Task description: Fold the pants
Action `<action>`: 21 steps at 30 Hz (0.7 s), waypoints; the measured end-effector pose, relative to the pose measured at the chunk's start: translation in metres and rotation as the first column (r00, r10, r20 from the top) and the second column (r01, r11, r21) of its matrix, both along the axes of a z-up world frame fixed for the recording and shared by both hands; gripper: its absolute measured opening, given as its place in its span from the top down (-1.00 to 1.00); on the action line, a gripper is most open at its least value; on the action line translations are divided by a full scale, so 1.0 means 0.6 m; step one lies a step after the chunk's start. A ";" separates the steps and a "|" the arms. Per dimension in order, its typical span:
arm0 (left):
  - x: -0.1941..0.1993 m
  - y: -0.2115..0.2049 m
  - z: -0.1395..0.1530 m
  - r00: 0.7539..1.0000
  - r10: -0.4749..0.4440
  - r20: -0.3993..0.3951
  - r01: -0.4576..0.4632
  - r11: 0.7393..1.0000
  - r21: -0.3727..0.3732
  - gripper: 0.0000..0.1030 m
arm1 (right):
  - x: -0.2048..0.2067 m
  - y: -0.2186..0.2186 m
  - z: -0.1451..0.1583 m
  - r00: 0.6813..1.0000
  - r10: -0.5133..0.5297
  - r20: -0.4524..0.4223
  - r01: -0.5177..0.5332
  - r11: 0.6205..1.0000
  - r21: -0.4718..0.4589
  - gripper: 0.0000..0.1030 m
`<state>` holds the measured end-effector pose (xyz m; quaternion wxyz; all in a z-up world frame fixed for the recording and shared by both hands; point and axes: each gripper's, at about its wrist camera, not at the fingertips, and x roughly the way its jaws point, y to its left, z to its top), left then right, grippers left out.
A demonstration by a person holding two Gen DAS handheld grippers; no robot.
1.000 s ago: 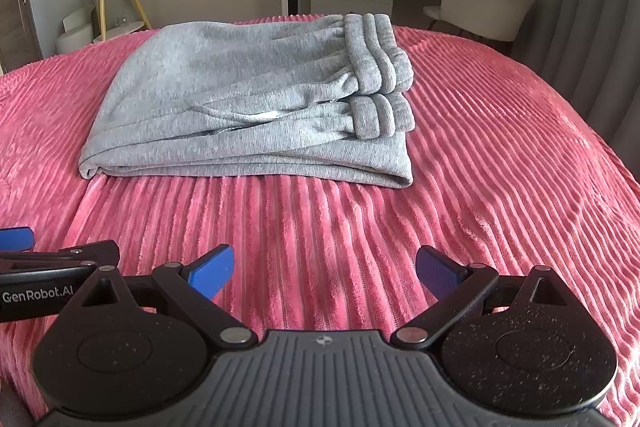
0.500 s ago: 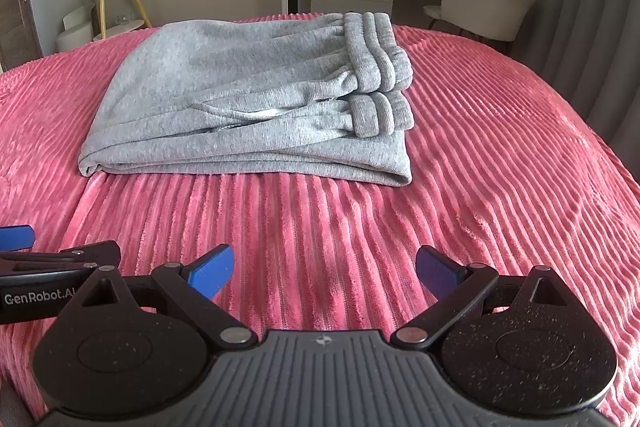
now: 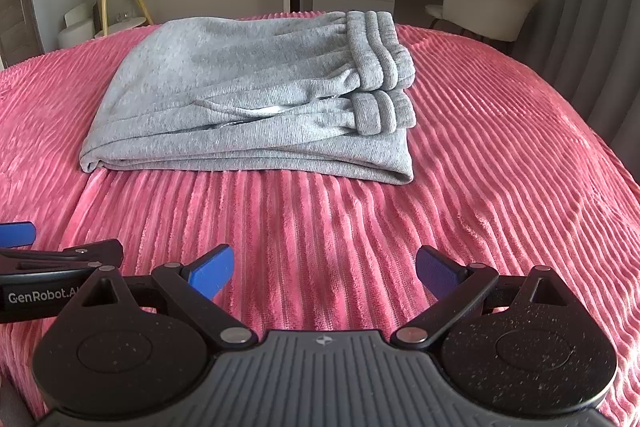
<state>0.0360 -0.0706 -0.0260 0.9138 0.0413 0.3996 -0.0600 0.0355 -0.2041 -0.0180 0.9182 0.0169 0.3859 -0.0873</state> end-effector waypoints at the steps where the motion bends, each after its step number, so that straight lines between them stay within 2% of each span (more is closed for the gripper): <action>1: 0.000 0.000 0.000 1.000 0.001 0.000 -0.001 1.000 0.000 -0.94 | 0.000 0.000 0.000 1.000 0.000 -0.001 0.000 1.000 0.000 -0.89; 21: 0.000 -0.001 -0.001 1.000 -0.002 -0.002 0.002 1.000 0.000 -0.94 | 0.000 -0.001 0.000 1.000 0.006 -0.001 -0.006 1.000 -0.002 -0.89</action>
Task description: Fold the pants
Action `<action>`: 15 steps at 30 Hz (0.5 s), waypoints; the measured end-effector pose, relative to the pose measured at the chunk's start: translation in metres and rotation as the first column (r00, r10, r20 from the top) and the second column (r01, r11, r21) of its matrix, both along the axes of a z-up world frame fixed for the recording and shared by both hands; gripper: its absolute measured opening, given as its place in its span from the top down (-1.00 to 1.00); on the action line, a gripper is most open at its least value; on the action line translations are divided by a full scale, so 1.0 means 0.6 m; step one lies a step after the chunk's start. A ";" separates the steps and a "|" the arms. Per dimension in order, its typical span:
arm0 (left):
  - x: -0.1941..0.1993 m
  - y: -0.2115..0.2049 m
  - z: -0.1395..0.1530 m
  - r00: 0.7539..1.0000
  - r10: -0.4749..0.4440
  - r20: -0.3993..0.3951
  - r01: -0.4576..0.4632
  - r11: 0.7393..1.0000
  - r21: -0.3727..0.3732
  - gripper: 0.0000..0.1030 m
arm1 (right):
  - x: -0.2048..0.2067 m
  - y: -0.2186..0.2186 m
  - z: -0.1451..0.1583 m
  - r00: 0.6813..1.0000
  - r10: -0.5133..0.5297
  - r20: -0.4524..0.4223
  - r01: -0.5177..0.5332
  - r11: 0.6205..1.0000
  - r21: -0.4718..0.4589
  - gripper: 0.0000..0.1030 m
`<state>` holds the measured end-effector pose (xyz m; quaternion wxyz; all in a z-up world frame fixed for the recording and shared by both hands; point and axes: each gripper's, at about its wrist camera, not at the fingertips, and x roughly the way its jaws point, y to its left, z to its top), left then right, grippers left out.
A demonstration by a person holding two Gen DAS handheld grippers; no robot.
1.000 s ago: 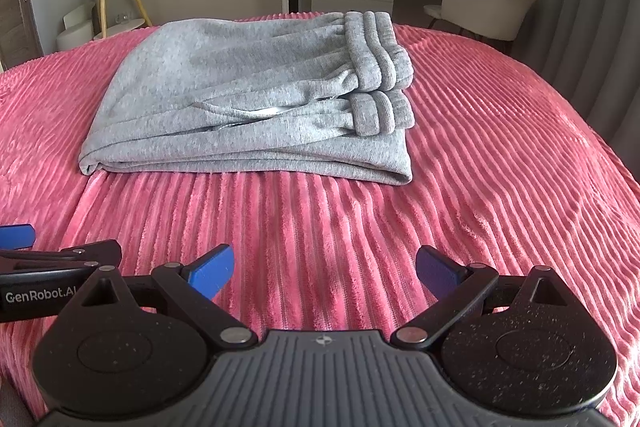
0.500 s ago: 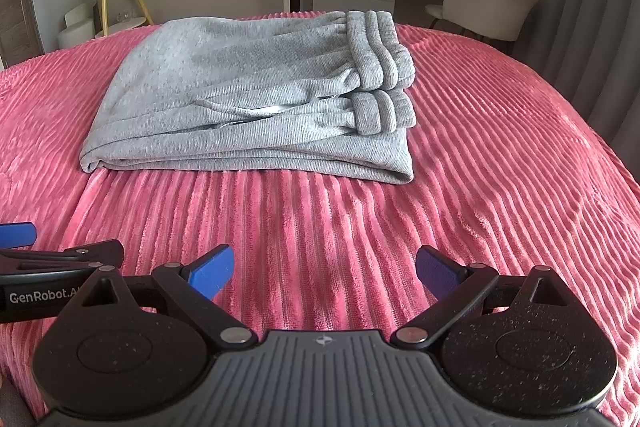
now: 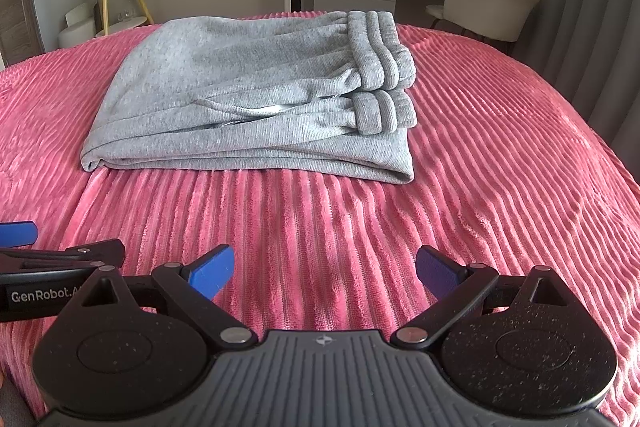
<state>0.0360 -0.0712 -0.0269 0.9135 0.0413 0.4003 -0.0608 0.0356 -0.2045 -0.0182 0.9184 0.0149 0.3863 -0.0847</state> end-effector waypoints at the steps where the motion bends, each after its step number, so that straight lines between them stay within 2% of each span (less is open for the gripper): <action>1: 0.000 0.000 0.000 1.000 0.000 0.001 0.000 1.000 0.001 -0.94 | 0.000 0.000 0.000 1.000 0.000 0.000 0.000 1.000 0.000 -0.89; 15: 0.001 0.000 0.000 1.000 -0.006 0.000 0.006 1.000 -0.005 -0.94 | 0.000 0.002 0.000 1.000 0.010 -0.001 -0.010 1.000 -0.009 -0.89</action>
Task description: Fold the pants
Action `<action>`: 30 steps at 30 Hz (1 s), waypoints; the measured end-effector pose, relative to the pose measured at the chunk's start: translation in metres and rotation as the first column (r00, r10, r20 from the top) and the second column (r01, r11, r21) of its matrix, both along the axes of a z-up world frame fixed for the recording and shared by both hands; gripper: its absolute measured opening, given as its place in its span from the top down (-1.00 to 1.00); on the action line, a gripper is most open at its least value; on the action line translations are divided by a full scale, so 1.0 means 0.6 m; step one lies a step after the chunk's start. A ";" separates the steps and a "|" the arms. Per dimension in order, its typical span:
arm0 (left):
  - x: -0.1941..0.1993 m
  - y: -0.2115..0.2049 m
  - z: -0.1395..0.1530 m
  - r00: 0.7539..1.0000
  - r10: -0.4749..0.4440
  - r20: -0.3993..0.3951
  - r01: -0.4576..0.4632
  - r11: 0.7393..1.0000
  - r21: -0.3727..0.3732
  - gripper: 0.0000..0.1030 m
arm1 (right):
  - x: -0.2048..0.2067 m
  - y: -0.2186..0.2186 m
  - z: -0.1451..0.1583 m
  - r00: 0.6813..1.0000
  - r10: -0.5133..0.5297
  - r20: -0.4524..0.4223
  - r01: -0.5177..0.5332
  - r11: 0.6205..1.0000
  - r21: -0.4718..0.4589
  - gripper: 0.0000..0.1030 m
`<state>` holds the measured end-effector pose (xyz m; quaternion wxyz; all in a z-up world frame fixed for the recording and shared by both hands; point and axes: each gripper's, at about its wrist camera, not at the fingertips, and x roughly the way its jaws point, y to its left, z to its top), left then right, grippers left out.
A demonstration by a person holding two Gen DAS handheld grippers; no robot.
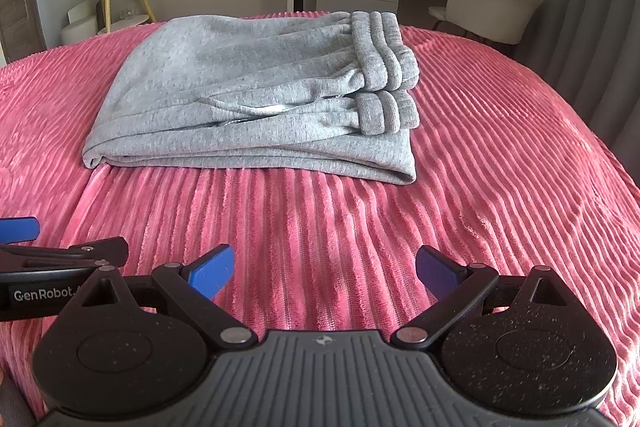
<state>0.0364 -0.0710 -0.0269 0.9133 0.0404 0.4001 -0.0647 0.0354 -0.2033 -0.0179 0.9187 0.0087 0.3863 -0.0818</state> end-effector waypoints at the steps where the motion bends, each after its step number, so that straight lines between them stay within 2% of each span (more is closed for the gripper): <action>1: 0.000 0.001 0.001 1.000 0.001 0.000 -0.001 1.000 -0.003 -0.94 | 0.000 0.001 0.000 1.000 0.001 0.000 -0.001 1.000 -0.002 -0.89; 21: -0.004 -0.002 0.002 1.000 -0.007 0.004 0.007 1.000 0.016 -0.94 | -0.012 0.003 0.005 1.000 0.002 0.006 -0.002 1.000 -0.031 -0.89; 30: -0.004 0.003 0.004 1.000 0.001 0.000 -0.001 1.000 -0.005 -0.94 | -0.015 0.008 0.006 1.000 0.013 0.008 -0.013 0.999 -0.049 -0.89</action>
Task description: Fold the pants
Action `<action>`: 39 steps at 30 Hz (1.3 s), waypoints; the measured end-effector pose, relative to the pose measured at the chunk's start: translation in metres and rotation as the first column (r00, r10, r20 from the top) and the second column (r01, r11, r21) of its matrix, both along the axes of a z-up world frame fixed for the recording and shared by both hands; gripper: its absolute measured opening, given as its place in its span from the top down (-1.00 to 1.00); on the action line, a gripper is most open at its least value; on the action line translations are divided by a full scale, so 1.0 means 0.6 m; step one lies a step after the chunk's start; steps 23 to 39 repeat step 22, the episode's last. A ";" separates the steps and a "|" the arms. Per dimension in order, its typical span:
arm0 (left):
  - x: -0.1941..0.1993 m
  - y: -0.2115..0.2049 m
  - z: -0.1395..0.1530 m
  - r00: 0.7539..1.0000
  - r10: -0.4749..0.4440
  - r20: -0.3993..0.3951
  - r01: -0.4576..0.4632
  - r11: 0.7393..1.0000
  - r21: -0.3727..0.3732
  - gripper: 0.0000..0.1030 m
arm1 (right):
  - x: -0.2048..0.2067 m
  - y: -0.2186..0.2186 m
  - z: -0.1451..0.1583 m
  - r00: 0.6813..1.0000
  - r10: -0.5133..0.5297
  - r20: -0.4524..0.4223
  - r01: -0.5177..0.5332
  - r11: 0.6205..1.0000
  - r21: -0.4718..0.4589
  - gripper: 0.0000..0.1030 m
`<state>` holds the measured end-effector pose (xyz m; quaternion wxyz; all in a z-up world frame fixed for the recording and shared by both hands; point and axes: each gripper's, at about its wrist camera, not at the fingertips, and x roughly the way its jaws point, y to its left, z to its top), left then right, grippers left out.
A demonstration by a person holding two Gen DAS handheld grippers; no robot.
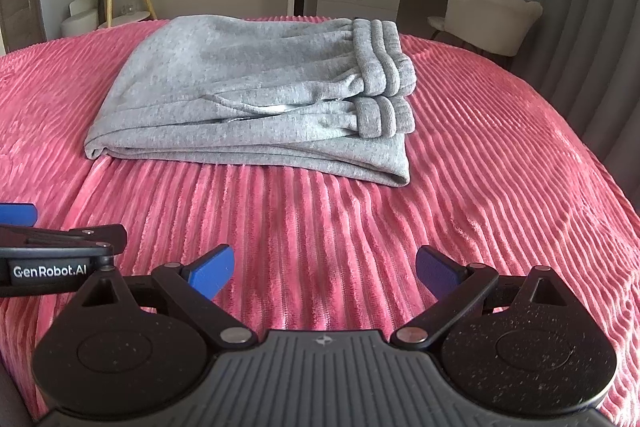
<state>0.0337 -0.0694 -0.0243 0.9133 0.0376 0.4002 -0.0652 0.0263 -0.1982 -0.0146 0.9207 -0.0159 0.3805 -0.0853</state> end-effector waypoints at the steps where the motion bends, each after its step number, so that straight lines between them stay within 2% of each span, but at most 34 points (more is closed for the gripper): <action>1: 0.000 0.000 0.000 1.000 -0.001 -0.001 0.001 1.000 0.000 -0.94 | 0.000 0.001 0.000 1.000 0.001 0.000 -0.001 1.000 -0.002 -0.89; 13: 0.002 0.001 0.000 1.000 -0.006 0.002 0.006 1.000 -0.014 -0.94 | 0.001 0.005 -0.004 1.000 0.011 -0.005 -0.011 1.000 -0.019 -0.89; 18: -0.001 0.006 0.003 1.000 0.009 0.027 -0.008 0.999 -0.031 -0.94 | 0.000 0.006 -0.003 1.000 0.013 -0.002 -0.013 1.000 -0.023 -0.89; 39: 0.002 0.008 0.003 1.000 0.017 0.009 -0.017 0.999 -0.040 -0.94 | 0.000 0.005 -0.002 1.000 0.011 -0.002 -0.011 1.000 -0.023 -0.89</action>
